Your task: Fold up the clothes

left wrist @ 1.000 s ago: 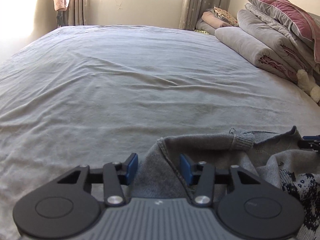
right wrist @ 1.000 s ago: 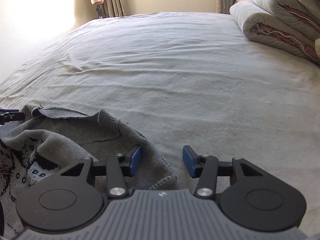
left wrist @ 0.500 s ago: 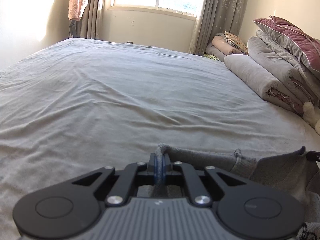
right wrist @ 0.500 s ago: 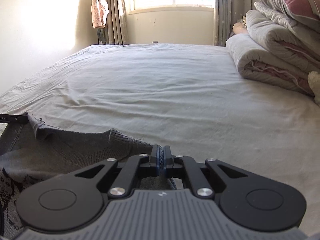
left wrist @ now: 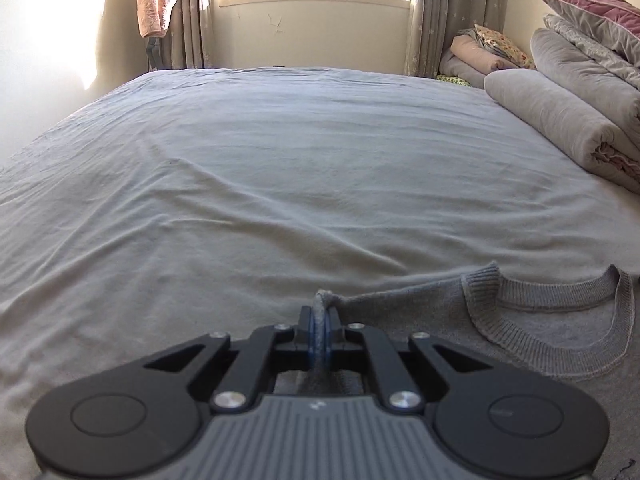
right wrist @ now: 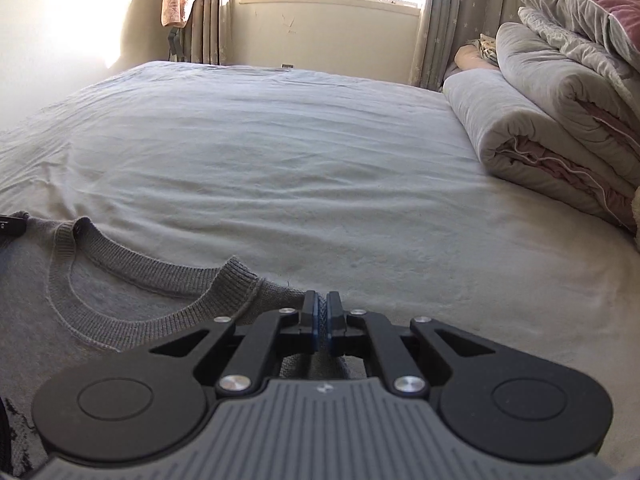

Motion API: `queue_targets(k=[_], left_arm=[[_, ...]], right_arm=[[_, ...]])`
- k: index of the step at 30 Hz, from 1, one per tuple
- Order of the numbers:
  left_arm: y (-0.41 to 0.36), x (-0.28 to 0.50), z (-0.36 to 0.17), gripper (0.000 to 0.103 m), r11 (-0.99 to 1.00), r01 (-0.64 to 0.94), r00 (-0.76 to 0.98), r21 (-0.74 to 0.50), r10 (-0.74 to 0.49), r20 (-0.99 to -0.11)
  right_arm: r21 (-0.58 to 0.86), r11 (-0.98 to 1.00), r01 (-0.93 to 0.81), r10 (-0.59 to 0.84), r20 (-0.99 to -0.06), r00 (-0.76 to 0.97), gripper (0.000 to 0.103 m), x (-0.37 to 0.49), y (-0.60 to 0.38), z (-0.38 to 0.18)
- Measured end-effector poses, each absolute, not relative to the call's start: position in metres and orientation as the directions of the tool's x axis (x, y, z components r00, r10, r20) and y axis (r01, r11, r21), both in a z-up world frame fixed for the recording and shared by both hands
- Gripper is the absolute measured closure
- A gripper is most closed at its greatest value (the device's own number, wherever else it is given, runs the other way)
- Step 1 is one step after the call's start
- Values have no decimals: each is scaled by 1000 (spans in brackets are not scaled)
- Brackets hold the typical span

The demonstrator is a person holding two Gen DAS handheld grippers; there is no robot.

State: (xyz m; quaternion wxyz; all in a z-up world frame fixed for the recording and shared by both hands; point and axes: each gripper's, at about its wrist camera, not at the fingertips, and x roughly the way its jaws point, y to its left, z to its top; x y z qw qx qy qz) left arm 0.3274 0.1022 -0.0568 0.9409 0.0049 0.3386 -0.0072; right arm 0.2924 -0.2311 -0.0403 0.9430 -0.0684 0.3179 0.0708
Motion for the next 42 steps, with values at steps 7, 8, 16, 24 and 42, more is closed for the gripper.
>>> queue_targets(k=[7,8,16,24,42], left_arm=[[91,326,-66,97,996,20,794,88,38,-607],[89,325,-65,97,995,20,794,99,45,-607],[82,314,-49,62,990,25,781,136,65,-621],[86,263,-19,56,999,24,773,31,2,-634],[80,150,-4,55,999,48,709,7,-29,-704]], right_arm=[[-57,987,-153,88,-605,792,98,294,-232,-59],[-57,987,-153,87,-605,791,98,294,-232,-59],[43,991,-129,128,-621,773,80,280,-238,-37],[80,990,-115,139,-626,767,71,231,-248,-9],[91,989,-116,147,-661,736,71,118,-256,6]])
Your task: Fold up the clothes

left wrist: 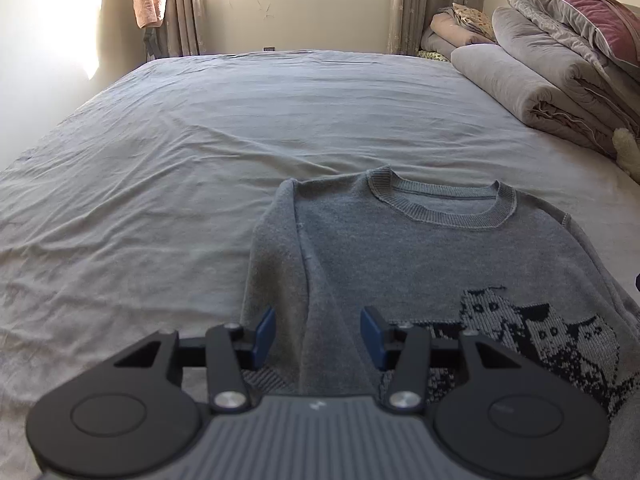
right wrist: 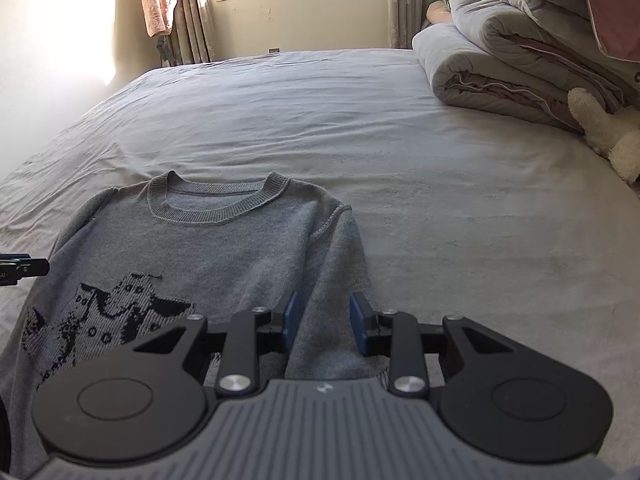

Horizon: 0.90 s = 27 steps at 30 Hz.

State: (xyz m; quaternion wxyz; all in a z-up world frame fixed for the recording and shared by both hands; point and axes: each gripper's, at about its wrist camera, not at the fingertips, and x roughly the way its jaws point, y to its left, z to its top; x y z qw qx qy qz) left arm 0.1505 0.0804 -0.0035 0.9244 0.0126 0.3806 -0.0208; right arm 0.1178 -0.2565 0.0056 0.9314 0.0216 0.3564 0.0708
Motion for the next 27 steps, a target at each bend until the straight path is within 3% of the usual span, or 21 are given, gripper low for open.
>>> queue_targets(k=[15,27], left_arm=[[71,68,-7,55,996,55,660,-72,-90,-746],[105,3,-29,55,984,25,654,-177,-150,-741]], right_arm=[[80,990,-118,140,-684,716,71,42,-258,16],[130,988,-87,155,-714,683,71,-3,-270,-12]])
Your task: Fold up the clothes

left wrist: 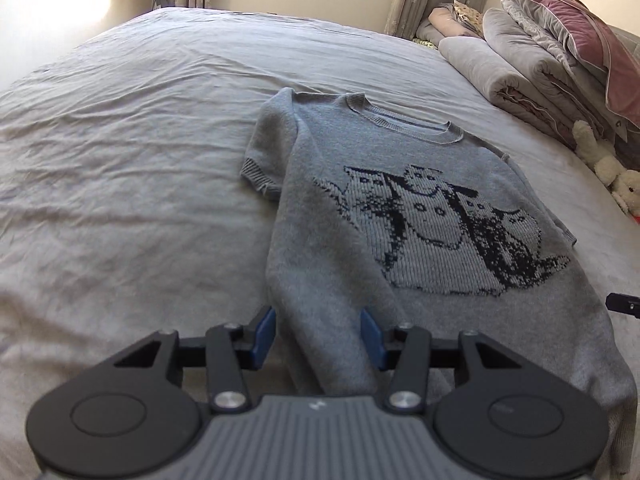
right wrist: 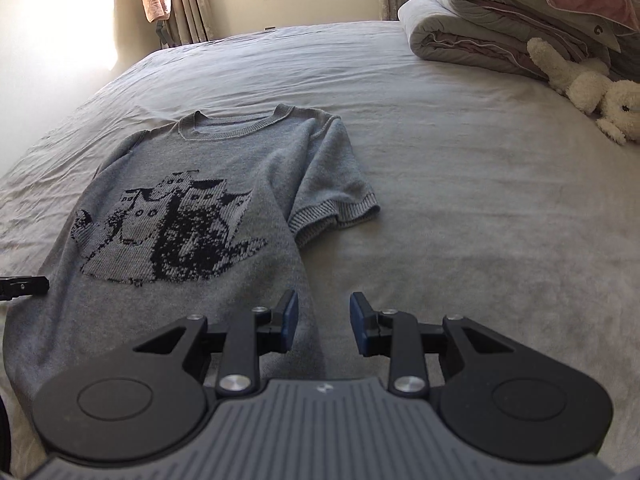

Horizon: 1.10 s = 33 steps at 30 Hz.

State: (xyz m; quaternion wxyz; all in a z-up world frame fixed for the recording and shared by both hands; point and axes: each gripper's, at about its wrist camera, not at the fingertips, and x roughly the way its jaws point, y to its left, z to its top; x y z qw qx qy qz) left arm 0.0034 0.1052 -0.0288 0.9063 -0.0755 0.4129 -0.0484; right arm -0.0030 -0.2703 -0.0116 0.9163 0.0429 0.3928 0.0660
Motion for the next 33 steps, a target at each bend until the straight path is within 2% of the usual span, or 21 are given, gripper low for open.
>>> queue_targets(k=[7,14,17,22,26,33], left_arm=[[122,-26,-34,56,961,56,648,-271,-241,-722],[137,-61,-45,58,873,65,628,-483,-412,-660],[140,-75,-54,58,832,41,641,-553,-446,-625],[150,-92,-69,59,740,-51,692,-670,-458,-558],[158,-99,-80,65,662,-111,734,-741,-448,-510],[154,-91,-92,69,598,-140,759,-789,-447,-473]], right_arm=[[174,983,-59,169,-736,656,71,-29,-284,-21],[253,967,-32,216,-751,624,70,-65,-296,-20],[299,954,-27,251,-744,620,70,-88,-300,-23],[356,934,-27,289,-711,641,70,-124,-303,-27],[385,921,-67,327,-666,670,70,-155,-302,-26],[292,944,-151,315,-670,672,69,-179,-277,-34]])
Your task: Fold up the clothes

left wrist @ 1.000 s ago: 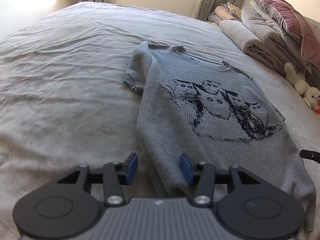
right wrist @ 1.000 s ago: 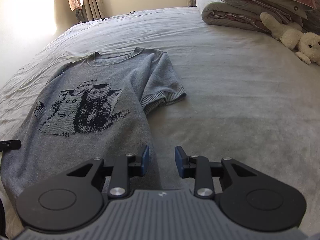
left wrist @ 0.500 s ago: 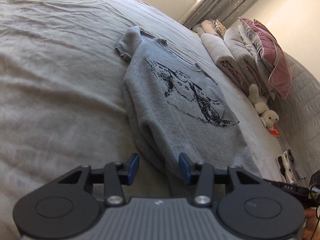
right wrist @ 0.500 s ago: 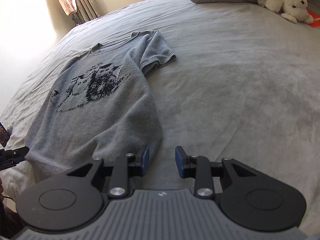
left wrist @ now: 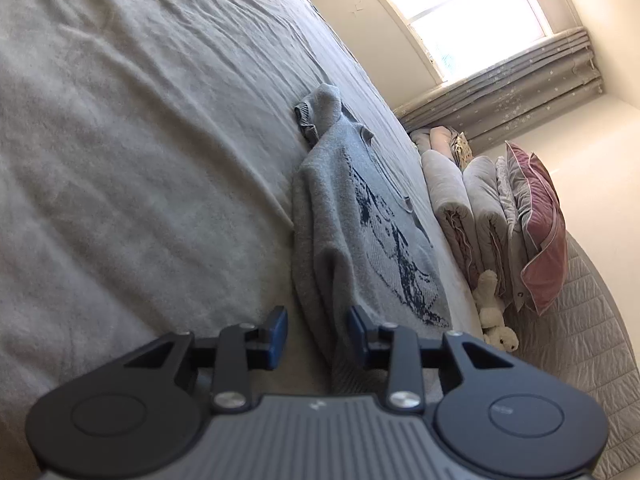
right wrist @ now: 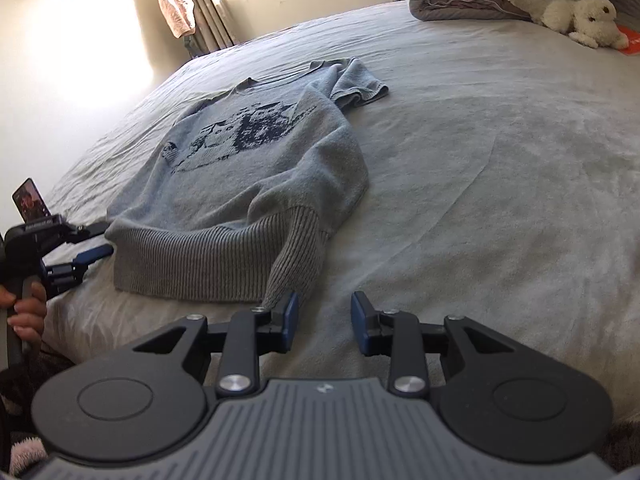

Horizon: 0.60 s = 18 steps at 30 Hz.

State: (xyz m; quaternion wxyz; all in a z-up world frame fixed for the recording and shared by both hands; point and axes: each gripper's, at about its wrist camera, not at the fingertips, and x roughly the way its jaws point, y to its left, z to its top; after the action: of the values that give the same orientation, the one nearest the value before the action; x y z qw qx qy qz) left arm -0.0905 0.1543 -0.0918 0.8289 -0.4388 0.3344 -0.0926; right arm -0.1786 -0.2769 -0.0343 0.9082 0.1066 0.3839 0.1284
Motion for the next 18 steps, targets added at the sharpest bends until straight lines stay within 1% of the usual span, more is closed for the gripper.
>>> queue_targets(k=[4,9,10,11,12,14,18], left_arm=[[140,-78,-90,70,615,-135,753,-777,-446,-483],[121,-63,-81,69,666,-121,735,-736,-439,-518],[118,-60,-80,69,673,-122,732,-730,-435,-524],[116,-58,-79,69,681,-124,730,-722,-430,-531],[114,-56,-78,69,691,-125,729,-712,-423,-539],[113,-55,-75,69,702,-124,724,-701,-419,-548],[124,-60,-77,61,683,-127,720,-719,-436,-541]], right_arm=[[236,952,-194,303,-664,683,68,-172,-259,-40],[268,939,-217,342,-636,692,69,-157,-249,-40],[267,939,-219,342,-638,690,71,-154,-247,-39],[264,939,-220,341,-640,688,81,-150,-245,-38],[260,940,-219,338,-641,689,87,-147,-244,-37],[262,945,-193,320,-632,706,89,-144,-247,-32],[290,954,-79,247,-604,758,92,-133,-272,-17]])
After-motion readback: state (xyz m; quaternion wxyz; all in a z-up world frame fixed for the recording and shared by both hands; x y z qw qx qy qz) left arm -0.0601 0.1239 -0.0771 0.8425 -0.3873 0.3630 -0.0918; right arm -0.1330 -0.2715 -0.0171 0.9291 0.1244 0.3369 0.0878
